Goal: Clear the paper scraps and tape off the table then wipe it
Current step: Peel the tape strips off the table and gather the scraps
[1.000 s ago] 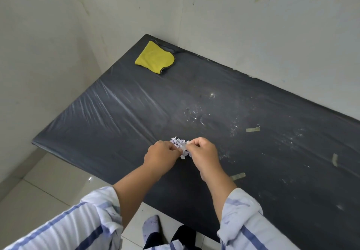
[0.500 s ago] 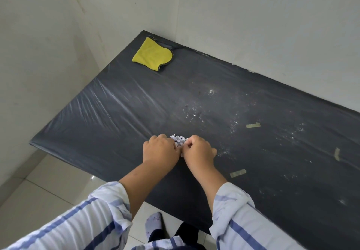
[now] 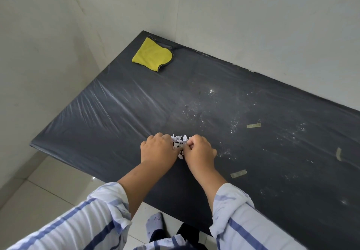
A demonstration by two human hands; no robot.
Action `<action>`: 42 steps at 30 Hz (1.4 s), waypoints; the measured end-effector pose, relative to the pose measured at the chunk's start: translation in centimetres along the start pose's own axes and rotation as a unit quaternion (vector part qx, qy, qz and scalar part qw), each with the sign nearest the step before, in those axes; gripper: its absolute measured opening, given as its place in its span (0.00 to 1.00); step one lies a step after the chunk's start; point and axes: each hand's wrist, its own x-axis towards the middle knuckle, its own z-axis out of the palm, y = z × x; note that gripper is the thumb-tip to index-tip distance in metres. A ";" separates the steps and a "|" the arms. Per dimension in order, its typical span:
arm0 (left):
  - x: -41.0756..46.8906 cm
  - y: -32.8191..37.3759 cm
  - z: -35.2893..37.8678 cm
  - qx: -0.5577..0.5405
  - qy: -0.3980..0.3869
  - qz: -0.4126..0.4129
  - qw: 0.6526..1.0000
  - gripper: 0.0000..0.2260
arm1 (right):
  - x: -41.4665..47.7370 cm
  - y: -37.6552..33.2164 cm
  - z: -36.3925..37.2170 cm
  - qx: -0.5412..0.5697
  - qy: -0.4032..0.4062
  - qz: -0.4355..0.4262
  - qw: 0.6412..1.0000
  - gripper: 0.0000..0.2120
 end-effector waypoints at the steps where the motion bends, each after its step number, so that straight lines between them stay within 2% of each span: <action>1: 0.0 -0.1 0.0 -0.016 0.002 -0.002 1.000 0.11 | 0.0 0.1 0.0 0.010 -0.001 0.003 1.000 0.07; 6: -0.1 -0.1 -0.3 -0.057 0.002 -0.002 0.998 0.08 | 0.3 0.2 -0.4 0.053 -0.003 0.024 0.998 0.00; 13: -0.3 0.2 -0.6 -0.067 -0.005 0.013 0.998 0.03 | 0.3 0.7 -0.8 0.033 -0.008 0.017 0.999 0.13; 21: 0.1 1.4 -0.2 -0.085 0.018 0.043 0.995 0.10 | -0.3 0.7 -0.6 -0.010 -0.018 -0.013 1.000 0.15; 25: 0.9 1.8 -0.1 -0.044 0.012 0.047 0.998 0.13 | -0.5 0.6 -0.7 -0.006 -0.026 -0.009 1.000 0.16; 30: 1.4 1.9 0.2 -0.022 0.002 0.047 0.999 0.12 | -0.5 0.5 -0.6 -0.010 -0.028 -0.003 1.000 0.15; 34: 1.4 1.8 0.1 -0.014 0.003 0.056 0.998 0.11 | -0.3 0.6 -0.7 -0.001 -0.028 0.005 1.000 0.18; 42: 0.5 2.5 -0.3 -0.050 0.013 0.076 0.996 0.09 | -1.3 2.9 -2.0 -0.012 0.025 0.028 0.999 0.18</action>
